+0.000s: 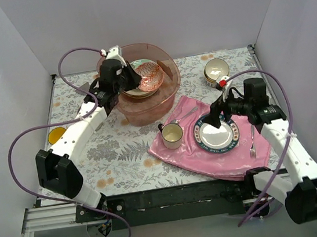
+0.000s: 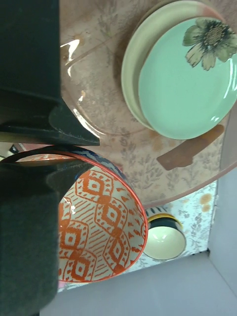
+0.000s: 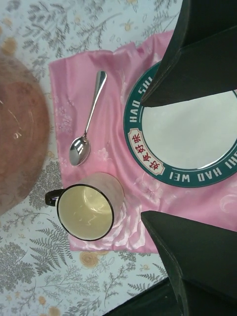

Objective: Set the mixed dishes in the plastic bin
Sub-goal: Place the bowl in the plastic bin.

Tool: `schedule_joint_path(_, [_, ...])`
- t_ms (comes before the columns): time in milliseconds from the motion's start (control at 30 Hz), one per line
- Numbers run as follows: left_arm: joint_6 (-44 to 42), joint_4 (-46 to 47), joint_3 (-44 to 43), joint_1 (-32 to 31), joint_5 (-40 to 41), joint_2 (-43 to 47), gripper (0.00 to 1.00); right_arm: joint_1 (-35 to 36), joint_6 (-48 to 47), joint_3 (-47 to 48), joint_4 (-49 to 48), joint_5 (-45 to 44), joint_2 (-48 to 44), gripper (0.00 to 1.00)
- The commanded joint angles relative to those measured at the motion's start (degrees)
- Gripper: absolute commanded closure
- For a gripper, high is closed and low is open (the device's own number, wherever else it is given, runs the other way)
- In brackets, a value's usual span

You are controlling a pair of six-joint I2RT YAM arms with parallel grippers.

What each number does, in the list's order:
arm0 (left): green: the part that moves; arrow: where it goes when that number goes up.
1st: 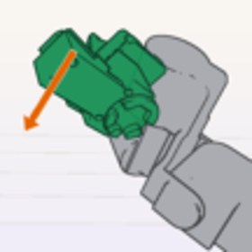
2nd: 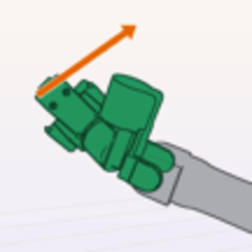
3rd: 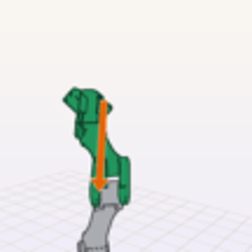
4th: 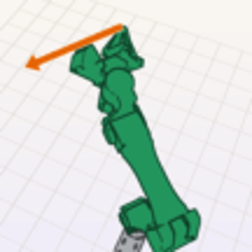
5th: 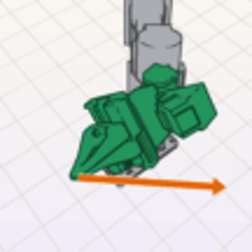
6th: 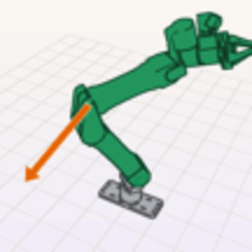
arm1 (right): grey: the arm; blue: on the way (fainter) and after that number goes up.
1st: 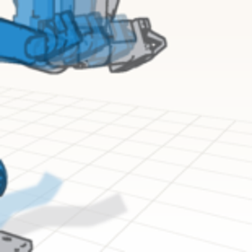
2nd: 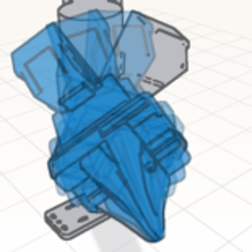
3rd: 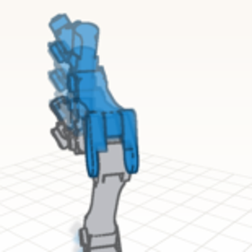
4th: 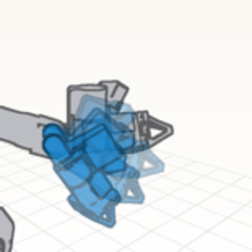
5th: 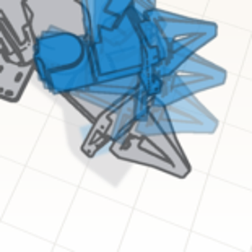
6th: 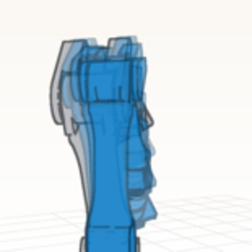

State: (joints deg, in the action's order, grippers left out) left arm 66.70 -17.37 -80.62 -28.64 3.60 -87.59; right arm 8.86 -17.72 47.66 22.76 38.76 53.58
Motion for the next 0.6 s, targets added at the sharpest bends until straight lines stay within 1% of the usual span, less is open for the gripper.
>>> schedule_joint_path(0, [1.2,3.4,-5.8,4.5,-8.0,-3.0,1.0,-4.0,4.7,2.2,-3.3,9.5,7.0,0.07])
schedule_joint_path(33, [1.2,3.4,-6.6,5.1,-9.4,-3.9,1.0,-6.8,4.9,0.1,-5.2,11.6,8.3,0.07])
schedule_joint_path(67, [1.2,3.2,-8.1,5.5,-9.9,-5.8,1.0,-8.2,6.1,-1.0,-9.1,15.7,9.0,0.07])
schedule_joint_path(167, [1.2,2.5,-10.2,6.5,-11.9,-9.5,1.0,-14.2,6.1,-3.5,-11.0,21.7,12.0,0.07])
schedule_joint_path(233, [0.8,2.0,-11.8,6.7,-12.5,-11.4,1.0,-18.0,6.6,-5.4,-14.4,25.0,13.5,0.07])
schedule_joint_path(267, [0.8,1.9,-12.4,6.7,-12.7,-13.1,1.0,-18.9,6.6,-6.5,-15.2,25.6,13.8,0.07])
schedule_joint_path(333, [0.6,1.1,-13.8,6.7,-12.7,-14.8,1.0,-21.1,5.3,-6.5,-13.6,27.2,15.0,0.07])
schedule_joint_path(400, [0.6,0.7,-14.6,6.7,-12.7,-17.2,1.0,-21.6,3.7,-6.0,-11.9,27.6,15.1,0.08])
schedule_joint_path(567, [1.2,-0.4,-18.2,6.7,-13.8,-22.4,1.0,-22.0,3.5,-7.0,-12.3,28.6,13.0,0.08])
